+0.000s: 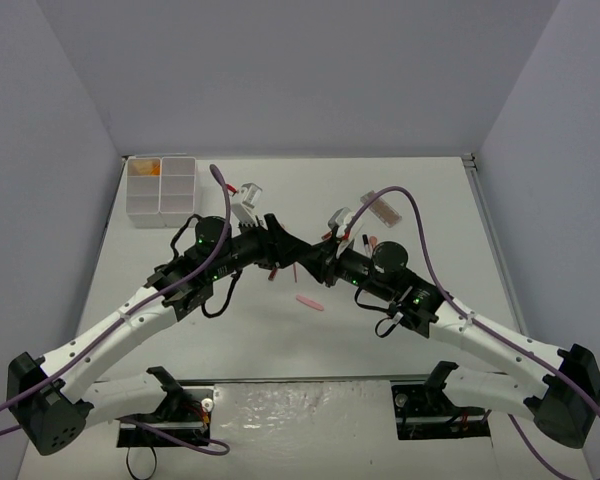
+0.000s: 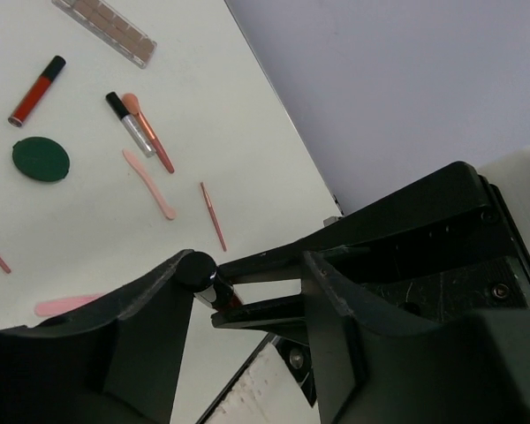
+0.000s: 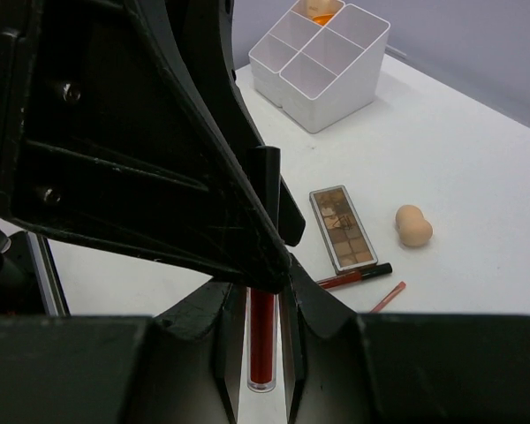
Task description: Organize the makeup
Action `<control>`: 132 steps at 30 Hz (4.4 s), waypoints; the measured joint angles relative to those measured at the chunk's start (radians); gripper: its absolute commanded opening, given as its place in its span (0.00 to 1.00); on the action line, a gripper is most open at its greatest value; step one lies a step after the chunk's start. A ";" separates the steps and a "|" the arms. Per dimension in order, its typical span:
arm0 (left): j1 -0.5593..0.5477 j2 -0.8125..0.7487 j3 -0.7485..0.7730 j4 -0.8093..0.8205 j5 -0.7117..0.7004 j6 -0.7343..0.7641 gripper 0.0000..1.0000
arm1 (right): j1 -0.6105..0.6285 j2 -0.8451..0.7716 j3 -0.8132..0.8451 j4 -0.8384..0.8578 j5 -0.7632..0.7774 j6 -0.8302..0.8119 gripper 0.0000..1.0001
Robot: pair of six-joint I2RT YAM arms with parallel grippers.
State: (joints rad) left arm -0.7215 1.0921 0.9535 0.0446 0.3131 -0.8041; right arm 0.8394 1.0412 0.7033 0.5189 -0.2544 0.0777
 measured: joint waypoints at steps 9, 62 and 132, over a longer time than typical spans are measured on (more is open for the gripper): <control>-0.002 0.000 0.000 0.011 -0.044 0.021 0.00 | 0.000 -0.007 0.000 0.016 0.017 0.005 0.24; 0.965 0.581 0.291 0.129 -0.341 0.255 0.01 | 0.002 -0.293 -0.337 -0.163 0.405 0.101 0.93; 0.500 -0.263 -0.101 -0.549 -0.216 0.512 0.83 | -0.240 0.975 0.672 -0.494 0.649 0.551 0.56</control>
State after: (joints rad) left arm -0.2211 0.8288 0.8520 -0.5045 0.0970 -0.2920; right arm 0.5994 2.0166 1.3752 0.0244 0.3944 0.6288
